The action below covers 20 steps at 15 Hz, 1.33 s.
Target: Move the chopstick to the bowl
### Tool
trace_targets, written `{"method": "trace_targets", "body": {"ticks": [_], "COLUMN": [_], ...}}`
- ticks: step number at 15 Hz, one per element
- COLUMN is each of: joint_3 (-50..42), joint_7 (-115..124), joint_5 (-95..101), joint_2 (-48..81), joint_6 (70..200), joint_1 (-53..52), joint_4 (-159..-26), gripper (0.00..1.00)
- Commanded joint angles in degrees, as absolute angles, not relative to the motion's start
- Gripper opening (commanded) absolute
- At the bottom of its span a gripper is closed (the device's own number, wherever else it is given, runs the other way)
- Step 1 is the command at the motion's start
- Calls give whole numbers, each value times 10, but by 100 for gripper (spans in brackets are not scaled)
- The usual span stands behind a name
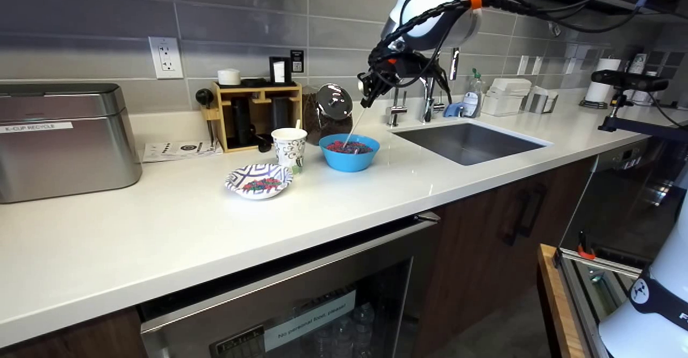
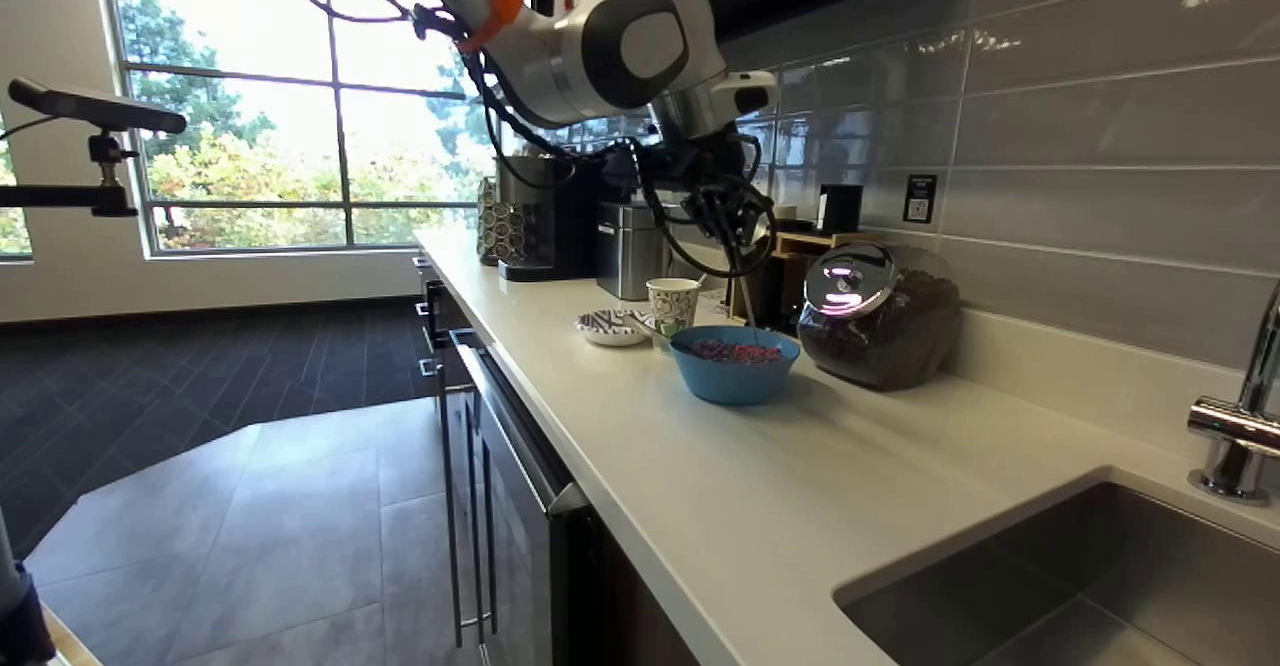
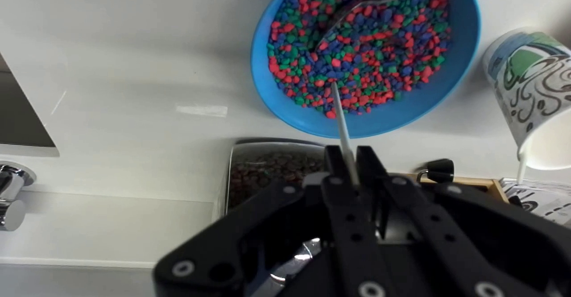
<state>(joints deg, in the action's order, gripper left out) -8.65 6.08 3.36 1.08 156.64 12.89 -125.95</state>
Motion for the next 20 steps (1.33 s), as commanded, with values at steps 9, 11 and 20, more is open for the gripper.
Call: {"method": "trace_targets", "body": {"ticks": [9,11,20], "joint_3": [-96,-95,-28], "joint_7": [98,122,244], "joint_5": [54,76,176], "joint_2": [7,-21,-188], "joint_6": [1537,1533,1306], "joint_1": [111,107,114], "joint_4": [-1257,-1267,-1287], "gripper": [100,100,100]}}
